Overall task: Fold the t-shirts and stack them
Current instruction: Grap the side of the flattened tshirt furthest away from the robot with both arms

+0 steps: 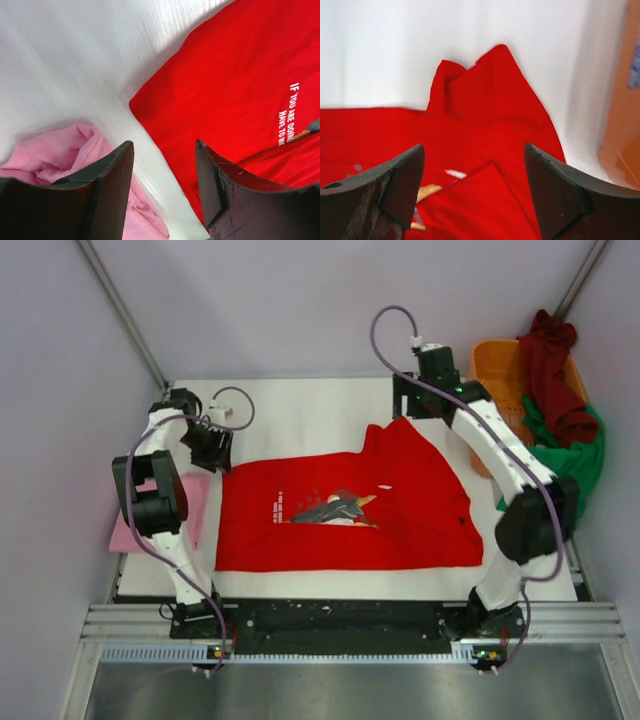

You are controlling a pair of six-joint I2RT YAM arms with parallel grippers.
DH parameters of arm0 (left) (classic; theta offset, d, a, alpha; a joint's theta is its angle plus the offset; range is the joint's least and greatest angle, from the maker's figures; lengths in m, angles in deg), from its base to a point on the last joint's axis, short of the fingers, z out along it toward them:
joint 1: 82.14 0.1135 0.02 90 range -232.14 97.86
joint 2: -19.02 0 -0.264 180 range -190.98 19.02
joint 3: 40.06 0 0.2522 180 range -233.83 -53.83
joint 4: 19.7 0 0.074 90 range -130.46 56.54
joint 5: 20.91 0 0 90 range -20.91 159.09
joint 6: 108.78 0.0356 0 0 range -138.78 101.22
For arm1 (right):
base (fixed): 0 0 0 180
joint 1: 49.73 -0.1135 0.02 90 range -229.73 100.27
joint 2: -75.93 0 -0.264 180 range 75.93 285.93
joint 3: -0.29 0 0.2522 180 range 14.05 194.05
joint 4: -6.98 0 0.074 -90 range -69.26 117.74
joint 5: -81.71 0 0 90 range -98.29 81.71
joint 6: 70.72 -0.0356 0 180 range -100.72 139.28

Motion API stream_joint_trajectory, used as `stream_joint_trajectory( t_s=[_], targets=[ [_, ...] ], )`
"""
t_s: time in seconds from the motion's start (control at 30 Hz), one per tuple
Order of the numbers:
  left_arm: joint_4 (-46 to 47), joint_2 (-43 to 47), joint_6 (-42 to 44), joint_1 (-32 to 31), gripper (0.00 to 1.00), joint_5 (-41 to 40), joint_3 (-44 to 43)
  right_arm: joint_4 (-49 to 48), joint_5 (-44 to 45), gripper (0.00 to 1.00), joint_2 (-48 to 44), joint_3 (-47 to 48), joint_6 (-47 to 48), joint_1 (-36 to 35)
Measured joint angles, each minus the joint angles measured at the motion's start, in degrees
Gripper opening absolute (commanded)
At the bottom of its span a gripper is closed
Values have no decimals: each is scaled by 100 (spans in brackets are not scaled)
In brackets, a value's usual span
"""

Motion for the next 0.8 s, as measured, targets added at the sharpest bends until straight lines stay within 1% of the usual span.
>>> stream_joint_trajectory(
  t_s=[0.07,0.13,0.2,0.3,0.4,0.5,0.6,0.73,0.8],
  targets=[
    [72,-37,-4,4,56,-15,17,52,-278,79,1021,719,363,-4],
    [149,-42,-4,4,50,-35,37,221,-415,78,1755,1126,619,-4],
    [216,-57,-2,4,48,-37,42,468,-446,77,2409,1545,817,0],
    [339,-92,4,4,47,-35,55,673,-411,74,3261,2315,981,31],
    [442,-114,15,4,47,-37,96,754,-369,66,4074,3257,1034,101],
    [481,-116,11,4,45,-28,105,726,-424,59,4673,3934,938,236],
    [533,-118,-37,4,43,24,109,721,-623,59,5058,4210,693,470],
    [597,-184,-149,4,42,76,111,719,-782,61,5372,4297,424,748],
    [621,-271,-184,4,41,76,111,697,-916,59,5447,4304,332,870]
  ],
)
